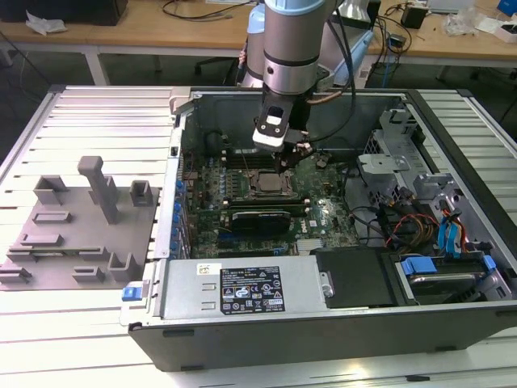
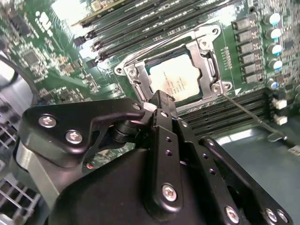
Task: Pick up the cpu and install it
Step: 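Close the cpu cover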
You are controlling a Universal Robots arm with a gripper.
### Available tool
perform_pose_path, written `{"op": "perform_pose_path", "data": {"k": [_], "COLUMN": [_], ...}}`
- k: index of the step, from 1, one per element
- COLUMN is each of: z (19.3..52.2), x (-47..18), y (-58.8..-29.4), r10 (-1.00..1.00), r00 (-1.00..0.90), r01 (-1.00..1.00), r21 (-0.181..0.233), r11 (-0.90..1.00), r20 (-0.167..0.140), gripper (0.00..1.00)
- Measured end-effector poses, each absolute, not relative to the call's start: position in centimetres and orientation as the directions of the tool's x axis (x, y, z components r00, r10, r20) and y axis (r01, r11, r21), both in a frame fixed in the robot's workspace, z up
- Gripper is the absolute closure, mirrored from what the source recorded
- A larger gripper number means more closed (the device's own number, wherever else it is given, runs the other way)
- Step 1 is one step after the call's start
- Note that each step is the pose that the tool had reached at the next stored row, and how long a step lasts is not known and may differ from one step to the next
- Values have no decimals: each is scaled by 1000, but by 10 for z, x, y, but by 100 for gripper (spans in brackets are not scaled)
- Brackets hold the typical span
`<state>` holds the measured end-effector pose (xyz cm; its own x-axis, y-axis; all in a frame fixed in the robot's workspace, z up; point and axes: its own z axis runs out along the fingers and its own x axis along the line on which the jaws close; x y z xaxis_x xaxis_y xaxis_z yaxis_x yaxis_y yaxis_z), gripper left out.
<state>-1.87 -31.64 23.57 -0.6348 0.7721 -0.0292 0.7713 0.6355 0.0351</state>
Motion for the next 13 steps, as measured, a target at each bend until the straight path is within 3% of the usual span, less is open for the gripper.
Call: {"op": "perform_pose_path", "data": {"k": [13], "z": [236], "x": [-19], "y": [-316], "r10": [570], "r00": [-821], "r01": [569], "r21": [35], "r11": [821], "r20": [-29], "gripper": [89]}}
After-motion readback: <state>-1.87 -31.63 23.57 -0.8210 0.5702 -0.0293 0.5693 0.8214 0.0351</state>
